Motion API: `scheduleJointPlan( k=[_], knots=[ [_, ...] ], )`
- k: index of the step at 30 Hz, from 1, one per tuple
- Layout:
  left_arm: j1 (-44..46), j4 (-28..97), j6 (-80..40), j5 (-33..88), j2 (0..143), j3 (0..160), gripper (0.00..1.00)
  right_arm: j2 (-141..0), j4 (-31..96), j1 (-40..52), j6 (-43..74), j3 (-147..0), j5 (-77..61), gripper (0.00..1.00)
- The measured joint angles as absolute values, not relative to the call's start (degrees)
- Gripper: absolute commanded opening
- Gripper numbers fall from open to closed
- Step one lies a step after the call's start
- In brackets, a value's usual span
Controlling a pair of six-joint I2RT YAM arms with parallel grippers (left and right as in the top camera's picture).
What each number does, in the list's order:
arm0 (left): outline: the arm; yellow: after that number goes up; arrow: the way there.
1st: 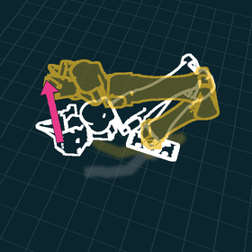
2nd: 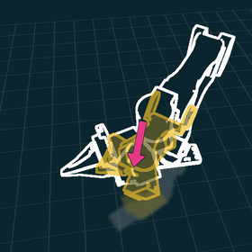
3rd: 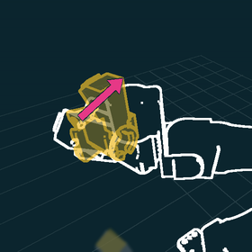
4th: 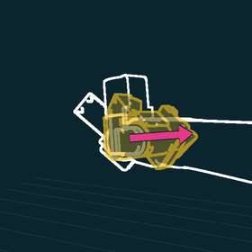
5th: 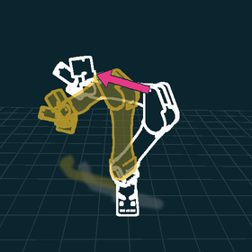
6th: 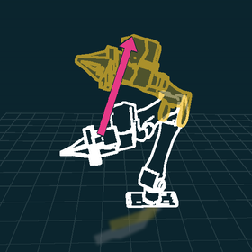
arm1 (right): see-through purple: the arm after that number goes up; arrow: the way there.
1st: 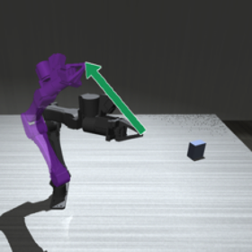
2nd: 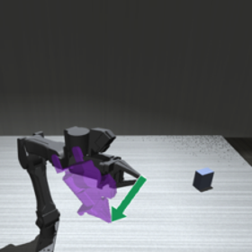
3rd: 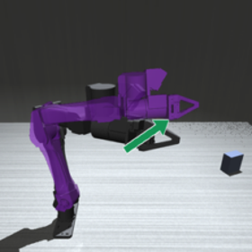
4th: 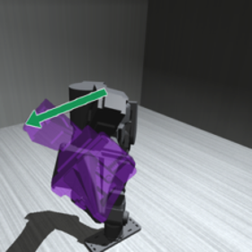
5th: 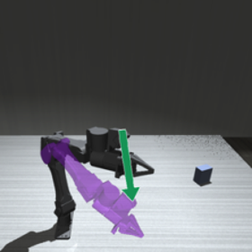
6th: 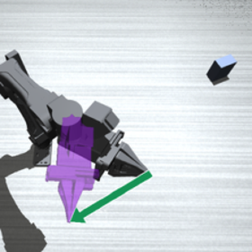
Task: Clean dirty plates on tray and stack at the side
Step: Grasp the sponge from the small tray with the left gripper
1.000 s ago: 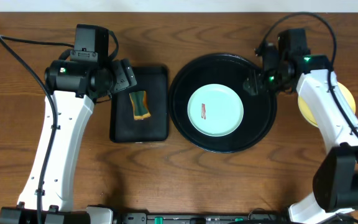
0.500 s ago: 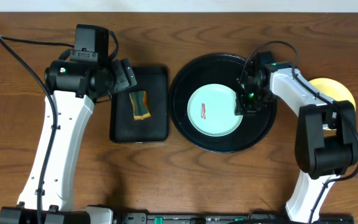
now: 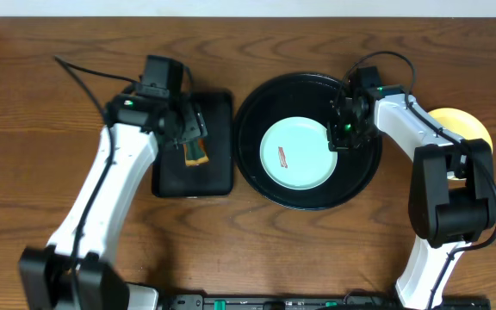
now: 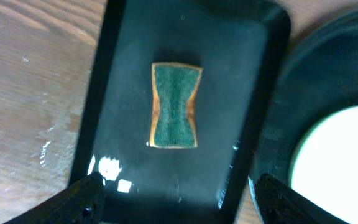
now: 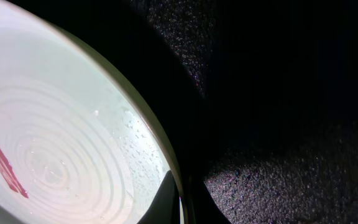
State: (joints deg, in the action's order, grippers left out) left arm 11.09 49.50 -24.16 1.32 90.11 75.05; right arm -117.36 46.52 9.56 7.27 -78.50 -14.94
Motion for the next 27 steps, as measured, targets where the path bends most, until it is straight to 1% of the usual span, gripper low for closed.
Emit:
scheduleJointPlan(
  k=[1,3,4,6,7,8,11,13,14,19,21,22,26,27],
  knots=[
    [11.09,48.12,-24.38,1.30,91.35,73.84,0.70,-117.36,46.50,9.56,7.27,-78.50,-14.96,0.01],
    [11.09,45.56,-24.47,1.19,94.37,72.12,0.66,-117.36,46.50,9.56,7.27,-78.50,-14.94,0.01],
    [11.09,44.56,-24.47,1.15,95.98,71.64,0.61,-117.36,46.50,9.56,7.27,-78.50,-14.94,0.01],
    [11.11,42.41,-24.73,1.19,99.79,71.31,0.42,-117.36,46.50,9.56,7.27,-78.52,-14.94,0.01],
    [11.11,41.60,-24.99,1.17,101.30,71.31,0.36,-117.36,46.52,9.56,7.27,-78.52,-14.92,0.01],
    [11.18,40.77,-24.93,1.26,103.04,71.29,0.32,-117.36,46.52,9.56,7.27,-78.52,-14.92,0.01],
    [11.40,40.03,-24.64,2.11,107.87,71.26,0.28,-117.36,46.52,9.56,7.27,-78.52,-14.92,0.01],
    [11.49,39.75,-24.77,2.90,110.54,71.26,0.19,-117.36,46.52,9.56,7.27,-78.52,-14.90,0.01],
    [11.49,39.66,-24.95,3.05,111.24,71.26,0.08,-117.36,46.52,9.56,7.27,-78.52,-14.90,0.01],
    [11.46,39.83,-24.58,3.27,111.79,71.50,0.07,-117.36,46.52,9.56,7.27,-78.52,-14.87,0.01],
    [11.46,40.45,-24.40,3.33,111.83,71.90,0.10,-117.36,46.50,9.56,7.27,-78.52,-14.87,0.01],
    [11.46,41.56,-24.21,3.46,111.83,72.31,0.13,-117.36,46.50,9.56,7.27,-78.54,-14.87,0.01],
    [11.22,43.92,-23.35,4.21,111.37,73.43,0.31,-117.36,46.52,9.56,7.27,-78.54,-14.85,0.01],
    [11.16,43.81,-23.27,4.16,111.00,73.43,0.33,-117.36,46.52,9.56,7.27,-78.54,-14.85,0.01]
  ],
)
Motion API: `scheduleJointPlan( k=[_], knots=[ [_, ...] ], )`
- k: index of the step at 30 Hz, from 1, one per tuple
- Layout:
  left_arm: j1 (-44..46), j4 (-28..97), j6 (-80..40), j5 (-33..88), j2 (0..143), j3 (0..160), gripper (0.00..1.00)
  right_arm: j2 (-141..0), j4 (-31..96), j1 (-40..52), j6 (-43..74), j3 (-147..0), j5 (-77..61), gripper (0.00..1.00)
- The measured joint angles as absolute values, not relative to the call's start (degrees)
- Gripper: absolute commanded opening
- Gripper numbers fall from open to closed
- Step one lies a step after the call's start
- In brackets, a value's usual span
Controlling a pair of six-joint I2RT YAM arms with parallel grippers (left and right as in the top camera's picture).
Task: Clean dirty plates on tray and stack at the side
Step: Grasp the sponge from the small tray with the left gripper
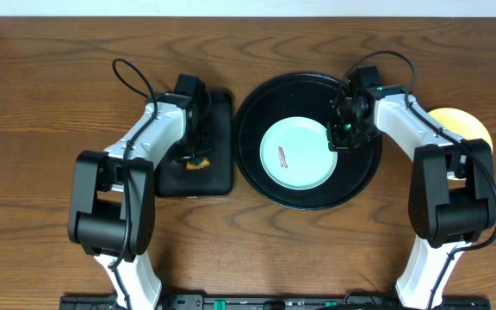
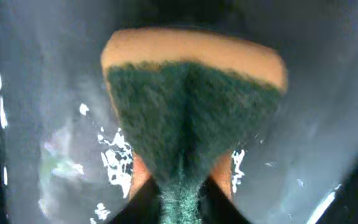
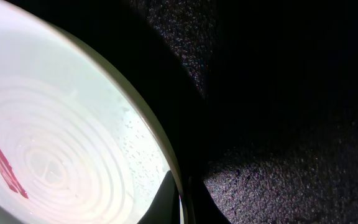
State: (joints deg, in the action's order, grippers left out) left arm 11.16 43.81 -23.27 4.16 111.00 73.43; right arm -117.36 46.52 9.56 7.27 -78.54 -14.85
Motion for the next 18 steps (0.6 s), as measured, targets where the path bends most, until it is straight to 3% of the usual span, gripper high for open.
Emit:
scheduleJointPlan(
  k=[9,11,14,18],
  knots=[
    [10.98,34.85,-23.11,-1.10,108.79,73.30,0.31,-117.36,46.54,9.56,7.27,-78.56,-14.79,0.01],
    [10.98,33.45,-23.18,-1.72,109.16,72.97,0.25,-117.36,46.54,9.56,7.27,-78.56,-14.79,0.01],
    [11.05,32.93,-22.90,-2.13,110.93,72.73,0.09,-117.36,46.57,9.56,7.27,-78.59,-14.79,0.01],
    [11.27,32.75,-22.55,-2.87,112.81,72.73,0.07,-117.36,46.57,9.56,7.27,-78.59,-14.76,0.01]
  ],
)
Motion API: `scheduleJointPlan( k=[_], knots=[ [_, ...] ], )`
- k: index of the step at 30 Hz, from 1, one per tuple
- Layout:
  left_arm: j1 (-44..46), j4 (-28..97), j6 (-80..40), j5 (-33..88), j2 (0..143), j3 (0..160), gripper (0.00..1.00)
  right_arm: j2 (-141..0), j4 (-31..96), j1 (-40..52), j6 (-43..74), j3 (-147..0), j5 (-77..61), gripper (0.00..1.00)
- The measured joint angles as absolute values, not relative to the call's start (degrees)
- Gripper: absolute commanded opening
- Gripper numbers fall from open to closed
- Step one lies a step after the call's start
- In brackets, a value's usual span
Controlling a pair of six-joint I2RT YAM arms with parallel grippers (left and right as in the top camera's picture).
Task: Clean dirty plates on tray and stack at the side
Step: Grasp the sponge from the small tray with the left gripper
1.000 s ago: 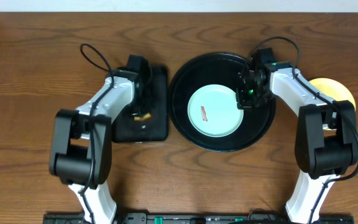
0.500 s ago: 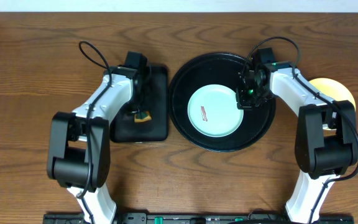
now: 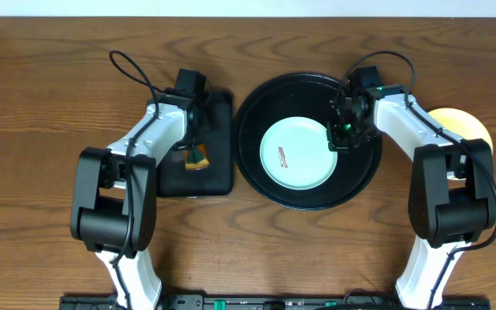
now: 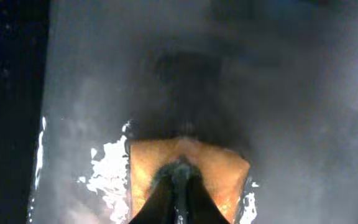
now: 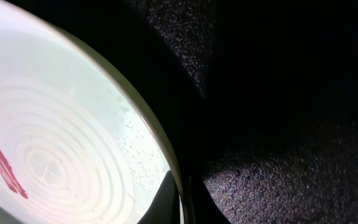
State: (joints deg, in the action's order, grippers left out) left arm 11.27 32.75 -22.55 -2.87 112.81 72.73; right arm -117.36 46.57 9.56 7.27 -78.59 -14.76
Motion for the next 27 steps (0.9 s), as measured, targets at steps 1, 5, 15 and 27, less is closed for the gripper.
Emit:
scheduleJointPlan(
  k=[1,5,15,27],
  knots=[
    [11.31,32.75,-22.52,-2.98,112.84,72.73,0.07,-117.36,46.57,9.56,7.27,-78.59,-14.79,0.01],
    [11.35,33.43,-21.74,-2.94,112.75,73.01,0.13,-117.36,46.57,9.56,7.27,-78.59,-14.83,0.01],
    [11.35,42.26,-20.78,-1.87,106.30,74.30,0.48,-117.36,46.57,9.56,7.27,-78.59,-14.96,0.01],
    [12.34,39.16,-23.57,2.00,108.57,69.58,0.13,-117.36,46.57,9.56,7.27,-78.59,-14.94,0.01]
  ],
)
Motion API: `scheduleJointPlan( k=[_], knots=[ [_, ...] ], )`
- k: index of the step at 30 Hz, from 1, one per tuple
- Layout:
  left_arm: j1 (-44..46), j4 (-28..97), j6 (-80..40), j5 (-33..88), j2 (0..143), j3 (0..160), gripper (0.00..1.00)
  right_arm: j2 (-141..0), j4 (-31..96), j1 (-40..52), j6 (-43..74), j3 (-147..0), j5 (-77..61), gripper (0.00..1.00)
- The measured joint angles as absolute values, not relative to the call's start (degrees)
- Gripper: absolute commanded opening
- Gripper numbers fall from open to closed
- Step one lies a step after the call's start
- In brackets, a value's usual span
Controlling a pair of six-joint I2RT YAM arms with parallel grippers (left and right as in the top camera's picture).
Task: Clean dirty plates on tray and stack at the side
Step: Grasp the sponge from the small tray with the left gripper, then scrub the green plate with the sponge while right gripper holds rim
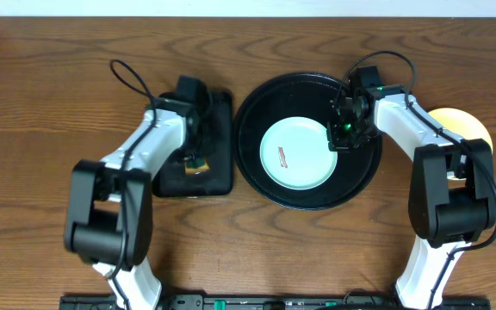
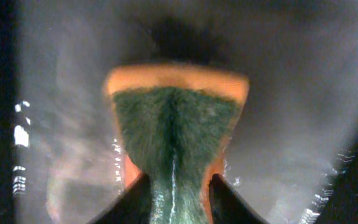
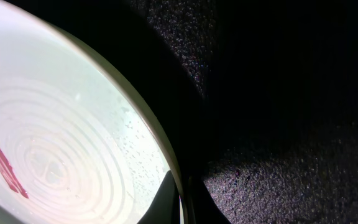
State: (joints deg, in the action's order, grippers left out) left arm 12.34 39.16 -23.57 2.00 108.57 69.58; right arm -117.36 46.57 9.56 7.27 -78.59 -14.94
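A pale green plate (image 1: 294, 154) with a red smear (image 1: 282, 158) lies in the round black tray (image 1: 257, 103). My right gripper (image 3: 182, 202) is shut on the plate's right rim (image 3: 157, 140), one finger inside and one outside. The same red smear shows in the right wrist view. An orange sponge with a green scouring face (image 2: 176, 134) sits over the small black rectangular tray (image 1: 218, 176). My left gripper (image 2: 176, 202) is shut on the sponge, its fingers (image 2: 129, 202) pinching the sponge's waist. In the overhead view the sponge (image 1: 196, 164) peeks out under the left wrist.
A yellow plate (image 1: 468, 125) lies on the wooden table (image 1: 50, 103) at the right, partly under the right arm. The rectangular tray's wet floor (image 2: 303, 112) glistens around the sponge. Cables loop above both wrists.
The sponge shows more of its green face in the left wrist view, where before only its orange edge showed. The left wrist has shifted slightly over the small tray. The right gripper is unchanged.
At first my left gripper hung open above the sponge lying flat in the small tray. Then it was down and shut on the sponge's middle. It has kept that hold since, with small shifts. My right gripper has stayed shut on the green plate's rim throughout.
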Motion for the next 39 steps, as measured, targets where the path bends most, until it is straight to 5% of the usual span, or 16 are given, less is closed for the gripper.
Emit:
scheduleJointPlan(
  k=[20,39],
  knots=[
    [13.41,48.88,-20.53,8.56,106.94,84.20,0.07,-117.36,45.78,9.56,6.74,-78.59,-14.94,0.01],
    [34.46,35.09,-34.50,15.62,114.21,85.54,0.07,-117.36,45.30,9.69,14.06,-78.59,-14.63,0.01]
  ],
)
